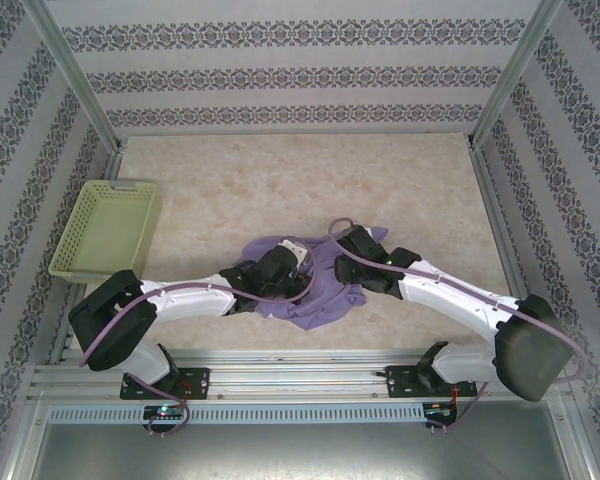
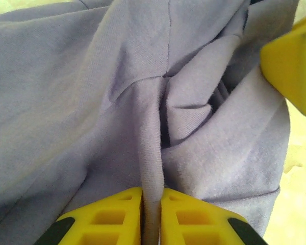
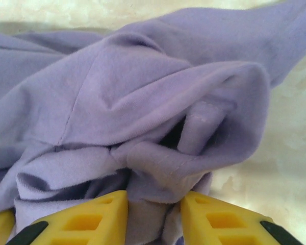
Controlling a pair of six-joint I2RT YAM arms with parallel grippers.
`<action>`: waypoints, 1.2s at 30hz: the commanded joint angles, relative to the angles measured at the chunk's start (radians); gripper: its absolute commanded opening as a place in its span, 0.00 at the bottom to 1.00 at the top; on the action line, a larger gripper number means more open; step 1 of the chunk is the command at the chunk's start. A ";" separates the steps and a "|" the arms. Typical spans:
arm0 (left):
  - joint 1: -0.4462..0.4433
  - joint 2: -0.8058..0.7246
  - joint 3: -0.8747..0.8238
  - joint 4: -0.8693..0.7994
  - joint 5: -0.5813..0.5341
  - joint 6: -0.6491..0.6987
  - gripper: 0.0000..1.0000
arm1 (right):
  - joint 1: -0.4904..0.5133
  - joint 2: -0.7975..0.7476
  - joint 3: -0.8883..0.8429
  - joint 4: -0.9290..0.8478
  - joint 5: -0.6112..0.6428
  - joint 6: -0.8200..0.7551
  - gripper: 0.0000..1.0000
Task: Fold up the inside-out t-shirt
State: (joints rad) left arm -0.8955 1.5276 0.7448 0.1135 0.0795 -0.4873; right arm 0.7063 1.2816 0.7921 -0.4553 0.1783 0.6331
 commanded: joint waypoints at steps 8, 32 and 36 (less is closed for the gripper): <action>-0.026 0.027 0.004 0.039 0.018 -0.015 0.16 | -0.039 0.024 0.027 0.055 -0.037 0.018 0.38; 0.014 0.099 0.068 -0.185 -0.225 -0.024 0.22 | -0.101 -0.424 0.044 -0.136 -0.142 0.012 0.00; -0.022 0.020 0.036 -0.115 -0.175 0.011 0.27 | -0.122 -0.392 0.000 -0.078 -0.180 0.014 0.00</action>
State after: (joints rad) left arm -0.8978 1.6230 0.8082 -0.0120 -0.1062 -0.5007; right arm 0.5980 0.8749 0.8268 -0.5938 0.0628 0.6334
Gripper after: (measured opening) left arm 0.261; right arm 0.051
